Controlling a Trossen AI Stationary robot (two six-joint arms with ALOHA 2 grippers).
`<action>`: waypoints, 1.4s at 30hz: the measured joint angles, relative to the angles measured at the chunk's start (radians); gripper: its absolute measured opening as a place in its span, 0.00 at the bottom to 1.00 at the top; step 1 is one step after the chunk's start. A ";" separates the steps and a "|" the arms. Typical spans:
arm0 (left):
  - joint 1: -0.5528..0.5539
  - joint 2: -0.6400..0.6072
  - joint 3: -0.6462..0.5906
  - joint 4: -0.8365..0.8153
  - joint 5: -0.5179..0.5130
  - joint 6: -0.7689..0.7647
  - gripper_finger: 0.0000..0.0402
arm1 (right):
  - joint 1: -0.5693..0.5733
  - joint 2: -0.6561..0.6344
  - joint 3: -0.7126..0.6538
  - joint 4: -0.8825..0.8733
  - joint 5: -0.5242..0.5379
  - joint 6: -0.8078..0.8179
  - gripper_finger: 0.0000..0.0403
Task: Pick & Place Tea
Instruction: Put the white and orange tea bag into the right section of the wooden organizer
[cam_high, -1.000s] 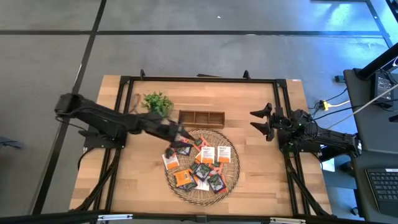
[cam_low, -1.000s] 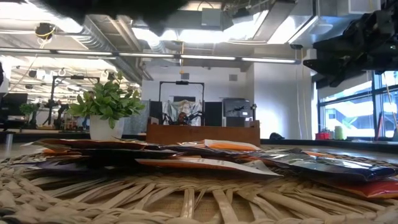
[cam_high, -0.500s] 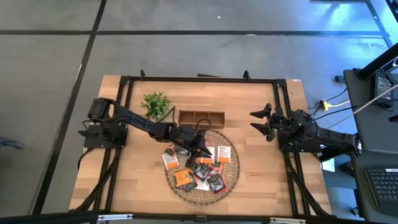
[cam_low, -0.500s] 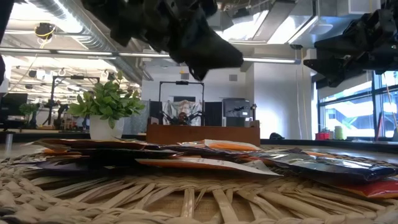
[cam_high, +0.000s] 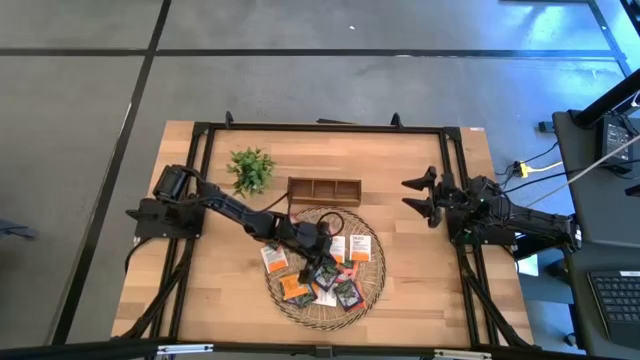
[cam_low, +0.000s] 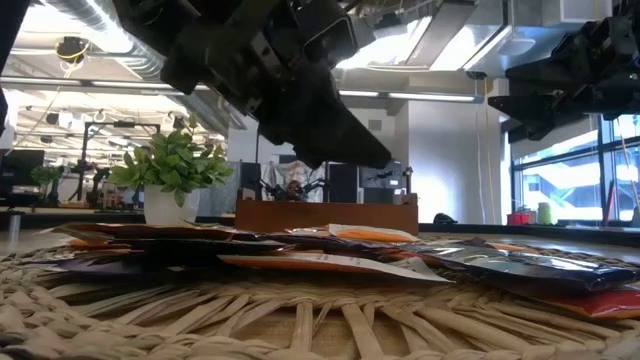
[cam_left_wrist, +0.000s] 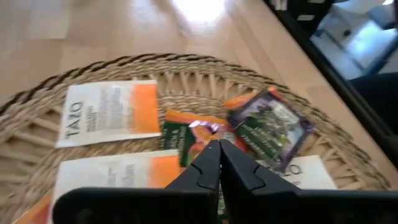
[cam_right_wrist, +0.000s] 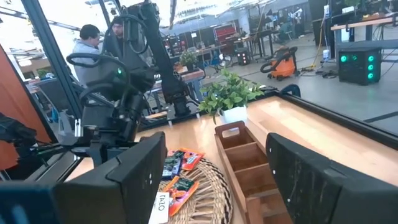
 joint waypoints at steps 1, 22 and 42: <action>-0.002 0.000 0.000 -0.005 -0.010 0.000 0.01 | 0.000 0.000 0.000 -0.006 0.000 0.000 0.69; -0.008 0.000 0.000 0.100 -0.191 -0.015 0.01 | 0.000 0.000 0.000 -0.034 0.008 0.001 0.69; 0.033 0.286 0.378 -0.135 -0.093 0.014 0.01 | 0.000 0.048 0.000 -0.040 0.034 0.030 0.69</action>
